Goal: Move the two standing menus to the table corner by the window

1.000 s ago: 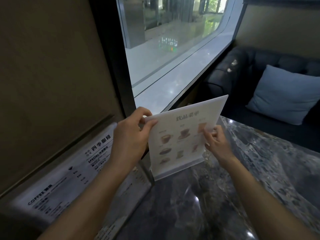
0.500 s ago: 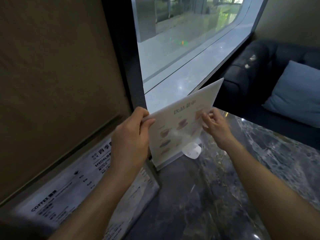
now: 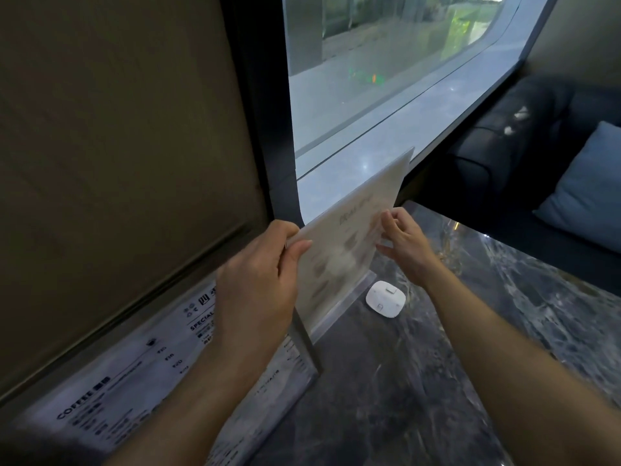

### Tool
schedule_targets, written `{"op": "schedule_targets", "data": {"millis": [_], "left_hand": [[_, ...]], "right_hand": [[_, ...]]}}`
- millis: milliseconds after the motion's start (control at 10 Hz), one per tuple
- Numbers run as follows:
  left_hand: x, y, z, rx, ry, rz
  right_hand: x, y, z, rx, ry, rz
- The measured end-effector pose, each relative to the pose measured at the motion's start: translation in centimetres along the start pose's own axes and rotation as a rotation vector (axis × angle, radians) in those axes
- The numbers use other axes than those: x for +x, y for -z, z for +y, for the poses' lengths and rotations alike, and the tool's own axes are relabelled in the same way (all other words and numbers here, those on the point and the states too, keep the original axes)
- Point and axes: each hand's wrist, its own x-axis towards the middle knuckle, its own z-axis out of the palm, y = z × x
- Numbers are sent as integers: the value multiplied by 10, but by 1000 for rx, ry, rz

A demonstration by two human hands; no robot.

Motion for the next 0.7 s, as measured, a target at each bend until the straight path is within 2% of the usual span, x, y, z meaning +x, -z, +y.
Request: {"op": "schedule_targets", "data": {"millis": [400, 700], "left_hand": [[1, -3, -7, -5, -18, 19], [0, -3, -4, -34, 80, 23]], "right_hand": [[1, 2, 4, 2, -42, 17], [-14, 0, -7, -108, 8, 24]]}}
